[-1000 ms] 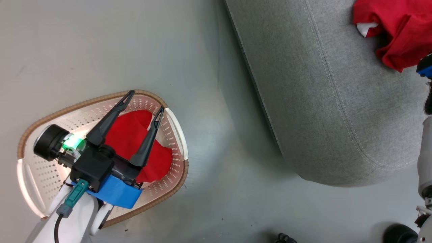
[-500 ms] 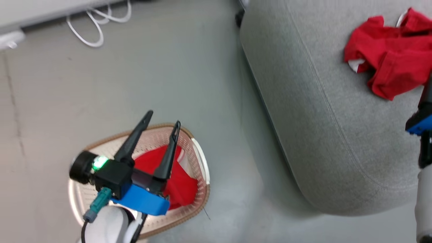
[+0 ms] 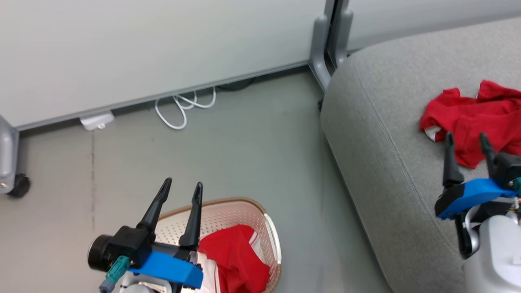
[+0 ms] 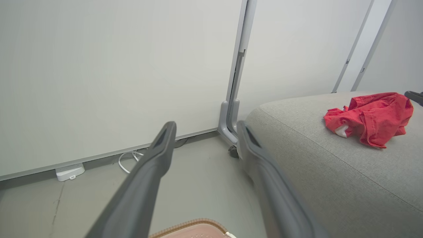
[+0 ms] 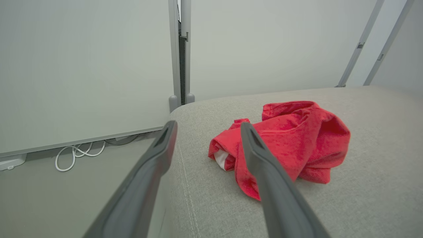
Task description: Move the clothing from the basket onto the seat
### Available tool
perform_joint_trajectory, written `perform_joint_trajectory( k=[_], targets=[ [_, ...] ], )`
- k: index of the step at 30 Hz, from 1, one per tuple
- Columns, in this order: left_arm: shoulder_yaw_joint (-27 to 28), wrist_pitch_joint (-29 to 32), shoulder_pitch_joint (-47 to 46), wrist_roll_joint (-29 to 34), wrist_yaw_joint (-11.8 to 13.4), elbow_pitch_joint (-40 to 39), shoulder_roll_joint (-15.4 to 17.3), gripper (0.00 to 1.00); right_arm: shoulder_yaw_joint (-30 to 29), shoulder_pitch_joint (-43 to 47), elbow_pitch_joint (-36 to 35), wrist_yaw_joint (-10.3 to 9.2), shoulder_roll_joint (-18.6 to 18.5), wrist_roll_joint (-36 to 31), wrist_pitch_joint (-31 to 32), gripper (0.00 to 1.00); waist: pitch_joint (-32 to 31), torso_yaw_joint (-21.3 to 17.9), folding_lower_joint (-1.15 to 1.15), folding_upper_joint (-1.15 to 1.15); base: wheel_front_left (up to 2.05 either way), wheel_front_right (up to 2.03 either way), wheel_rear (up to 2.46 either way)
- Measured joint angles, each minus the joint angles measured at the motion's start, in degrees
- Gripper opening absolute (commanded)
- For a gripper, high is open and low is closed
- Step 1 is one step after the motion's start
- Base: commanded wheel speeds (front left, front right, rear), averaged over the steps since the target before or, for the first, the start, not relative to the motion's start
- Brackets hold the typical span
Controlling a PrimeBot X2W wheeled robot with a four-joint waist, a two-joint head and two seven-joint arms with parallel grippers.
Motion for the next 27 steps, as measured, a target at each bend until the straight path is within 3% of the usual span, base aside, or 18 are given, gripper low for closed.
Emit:
perform_joint_trajectory(
  k=[9,27],
  targets=[
    [3.45,0.00,3.08,0.60,-0.01,1.99,-1.99,1.00,6.90,7.77,-7.38,0.00,0.76,2.43,2.11,1.00,-5.39,3.90,0.00,0.00,0.00,0.00,0.00],
    [7.25,0.00,3.37,0.53,-0.22,8.09,-2.20,1.00,14.40,20.93,-20.08,0.00,2.24,8.04,4.65,1.00,-9.64,11.77,0.01,0.00,0.00,0.00,0.00]
  ],
)
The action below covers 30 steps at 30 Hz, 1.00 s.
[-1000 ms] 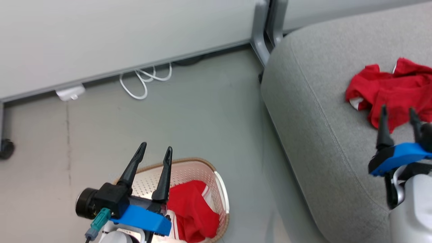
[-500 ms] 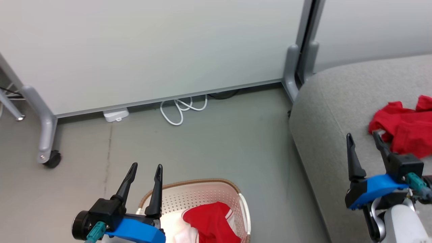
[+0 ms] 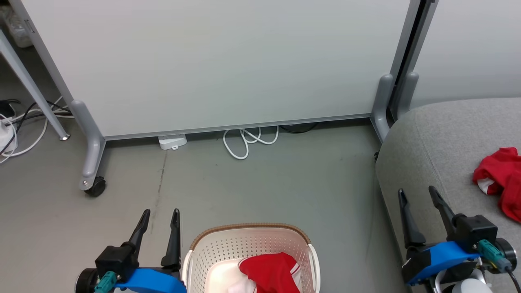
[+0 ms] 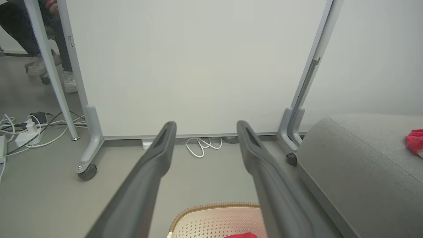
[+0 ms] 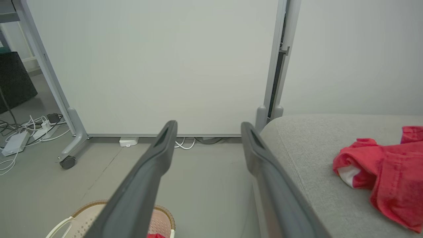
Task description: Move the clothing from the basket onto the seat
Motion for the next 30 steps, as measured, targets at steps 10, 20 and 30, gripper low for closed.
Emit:
perform_joint_trajectory(
  k=[10,20,30],
  targets=[
    [1.67,0.00,-0.40,-0.01,0.00,2.16,0.18,1.00,1.57,2.17,-2.26,0.00,0.01,3.33,0.11,1.00,-0.53,1.16,0.01,0.00,0.00,0.00,0.00],
    [2.19,0.00,-1.12,-0.01,0.00,2.57,0.21,1.00,1.91,2.75,-2.60,0.00,0.01,3.66,0.23,1.00,-0.25,1.51,0.01,0.00,0.00,0.00,0.00],
    [2.81,0.00,-0.74,0.16,0.00,2.35,-0.27,1.00,2.23,2.75,-2.78,0.00,0.01,4.15,0.19,1.00,0.22,0.61,0.01,0.00,0.00,0.00,0.00]
  ],
)
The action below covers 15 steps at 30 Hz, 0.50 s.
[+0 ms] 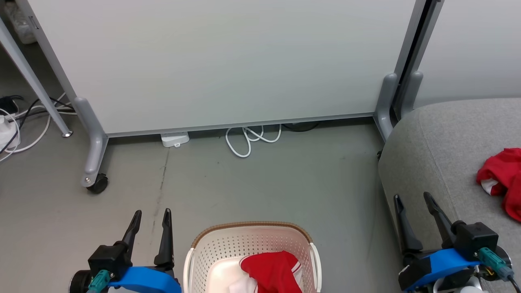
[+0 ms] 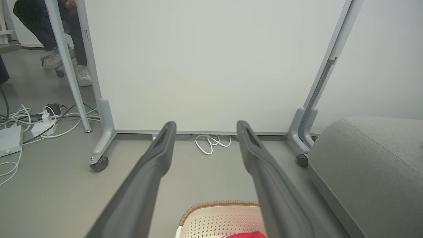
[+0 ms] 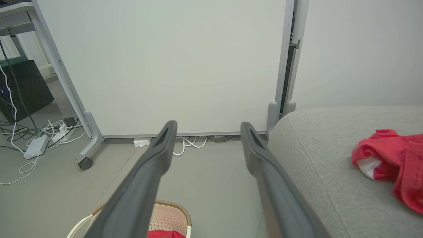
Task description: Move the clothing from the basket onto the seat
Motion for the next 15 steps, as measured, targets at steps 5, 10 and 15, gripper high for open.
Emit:
perform_joint_trajectory(
  k=[5,10,15],
  targets=[
    [-0.23,0.00,-0.03,0.03,0.00,0.03,-0.04,1.00,0.54,-0.05,-0.13,0.00,0.00,-0.14,-0.05,1.00,0.69,-0.80,0.00,0.00,0.00,0.00,0.00],
    [-0.12,0.00,-0.20,0.52,0.00,0.00,-0.21,1.00,2.44,-1.16,-1.00,0.00,0.01,-0.49,0.04,1.00,2.33,-2.39,0.00,0.00,0.00,0.00,0.00],
    [-1.45,-0.05,-2.31,0.63,-0.01,1.48,0.22,1.00,4.58,-4.52,-2.49,0.00,0.01,-0.75,0.26,1.00,6.16,-4.43,0.00,0.00,0.00,0.00,0.00]
  ],
)
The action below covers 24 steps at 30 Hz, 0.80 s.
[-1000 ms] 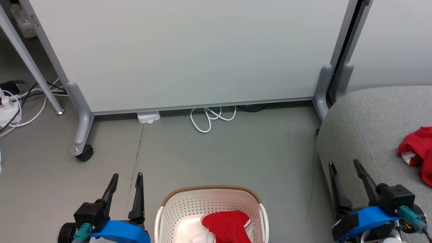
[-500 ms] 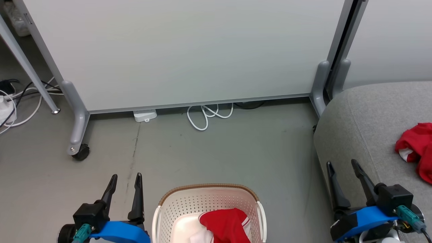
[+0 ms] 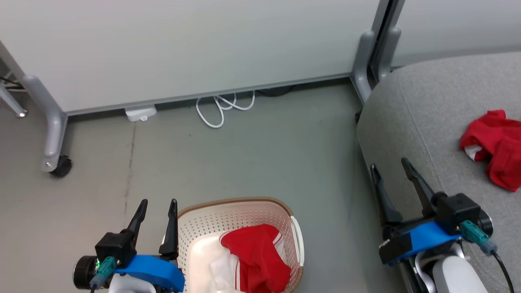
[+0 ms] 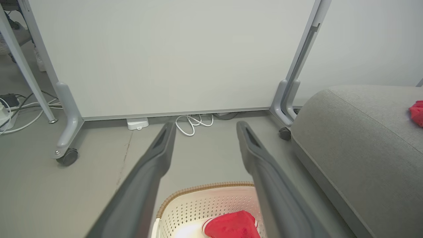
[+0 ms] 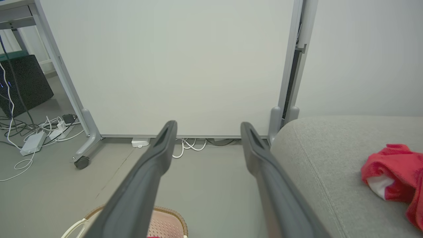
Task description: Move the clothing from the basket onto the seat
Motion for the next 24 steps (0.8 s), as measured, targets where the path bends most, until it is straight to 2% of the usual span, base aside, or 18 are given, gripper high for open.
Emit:
perform_joint_trajectory(
  k=[6,11,17,24],
  targets=[
    [-3.71,0.00,-5.05,-0.08,0.00,4.57,1.81,1.00,3.53,-6.98,-0.74,0.00,0.03,-1.23,-0.24,1.00,6.94,-3.26,0.01,0.00,0.00,0.00,0.00],
    [-6.41,0.00,-10.10,-1.29,0.00,8.00,3.24,1.00,3.80,-11.13,-1.31,0.00,0.01,-1.26,-1.46,1.00,13.07,-6.26,0.02,0.00,0.00,0.00,0.00],
    [-12.59,0.00,-16.15,-1.56,0.00,13.17,5.50,1.00,3.47,-14.99,-2.36,0.00,-0.01,0.13,-3.07,1.00,20.65,-9.39,0.02,0.00,0.00,0.00,0.00],
    [-19.59,1.04,-21.21,-6.16,0.00,20.63,7.75,1.00,4.39,-17.55,-2.60,0.00,-0.01,1.25,-4.33,1.00,28.34,-12.61,0.02,0.00,0.00,0.00,0.00]
  ],
)
